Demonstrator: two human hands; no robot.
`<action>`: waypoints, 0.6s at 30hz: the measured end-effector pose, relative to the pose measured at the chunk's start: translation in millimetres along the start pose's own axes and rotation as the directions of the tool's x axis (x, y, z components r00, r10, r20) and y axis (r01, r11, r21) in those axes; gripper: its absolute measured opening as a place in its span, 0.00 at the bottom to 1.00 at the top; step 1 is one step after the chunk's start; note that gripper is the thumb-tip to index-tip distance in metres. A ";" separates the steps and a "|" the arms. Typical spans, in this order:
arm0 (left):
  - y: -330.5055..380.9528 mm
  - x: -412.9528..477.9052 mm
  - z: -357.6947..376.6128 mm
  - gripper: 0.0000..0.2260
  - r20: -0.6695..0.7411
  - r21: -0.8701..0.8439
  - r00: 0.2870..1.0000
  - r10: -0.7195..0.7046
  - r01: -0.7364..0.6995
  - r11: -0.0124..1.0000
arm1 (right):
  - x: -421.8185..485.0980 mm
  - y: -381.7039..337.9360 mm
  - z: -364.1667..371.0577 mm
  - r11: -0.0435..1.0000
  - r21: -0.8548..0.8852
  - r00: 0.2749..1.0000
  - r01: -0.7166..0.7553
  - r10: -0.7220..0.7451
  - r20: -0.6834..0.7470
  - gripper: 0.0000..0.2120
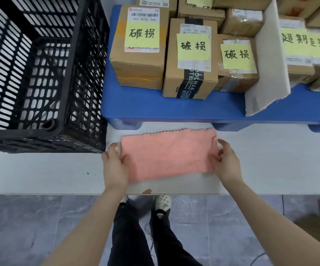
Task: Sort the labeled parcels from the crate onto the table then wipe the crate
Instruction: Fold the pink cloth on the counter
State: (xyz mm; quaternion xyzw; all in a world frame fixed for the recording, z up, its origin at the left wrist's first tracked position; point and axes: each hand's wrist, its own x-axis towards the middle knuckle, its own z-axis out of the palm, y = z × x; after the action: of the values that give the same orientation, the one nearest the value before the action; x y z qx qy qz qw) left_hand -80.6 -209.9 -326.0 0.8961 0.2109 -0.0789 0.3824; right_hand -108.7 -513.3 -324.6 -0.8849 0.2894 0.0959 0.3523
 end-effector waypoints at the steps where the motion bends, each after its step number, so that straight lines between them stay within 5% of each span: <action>1: 3.4 -6.0 0.1 0.20 -0.063 0.105 0.994 0.086 -0.079 0.991 | 0.4 -5.2 0.2 0.998 -0.066 0.998 0.010 -0.014 -0.060 0.26; 3: 13.0 -24.0 6.0 0.25 -0.038 0.360 0.906 0.422 -0.382 0.851 | -0.4 -26.5 4.8 0.961 -0.204 0.964 0.187 -0.220 -0.152 0.23; 6: 22.8 -61.0 33.1 0.25 0.338 0.433 0.659 0.672 -0.743 0.510 | 3.5 -74.7 27.2 0.785 -0.275 0.829 0.556 -0.547 0.115 0.21; 10: 8.1 -82.2 44.7 0.26 0.520 0.507 0.718 0.464 -0.696 0.509 | 13.9 -110.8 60.5 0.612 -0.368 0.705 0.700 -0.508 0.495 0.28; 13: -16.8 -70.0 23.8 0.24 0.582 0.500 0.610 0.538 -0.790 0.354 | 17.1 -103.4 59.2 0.547 -0.555 0.778 0.627 -0.402 0.482 0.29; 15: -24.7 -56.8 1.6 0.24 0.602 0.527 0.576 0.553 -0.807 0.268 | 14.5 -97.1 50.6 0.631 -0.567 0.841 0.530 -0.304 0.448 0.23; 16: -25.0 -54.1 -8.0 0.24 0.579 0.568 0.615 0.535 -0.775 0.277 | 10.7 -94.7 47.7 0.693 -0.537 0.855 0.481 -0.235 0.462 0.19; 18: -21.0 -57.4 -20.7 0.21 0.452 0.633 0.776 0.440 -0.627 0.455 | 3.5 -92.4 46.0 0.765 -0.482 0.847 0.428 -0.154 0.508 0.10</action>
State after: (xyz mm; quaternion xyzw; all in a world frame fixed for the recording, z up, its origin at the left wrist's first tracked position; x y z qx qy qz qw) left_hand -141.8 -200.3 -307.9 0.9745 -0.1799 -0.1342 -0.0010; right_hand -50.8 -429.6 -307.2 -0.9383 0.0143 0.3188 0.1331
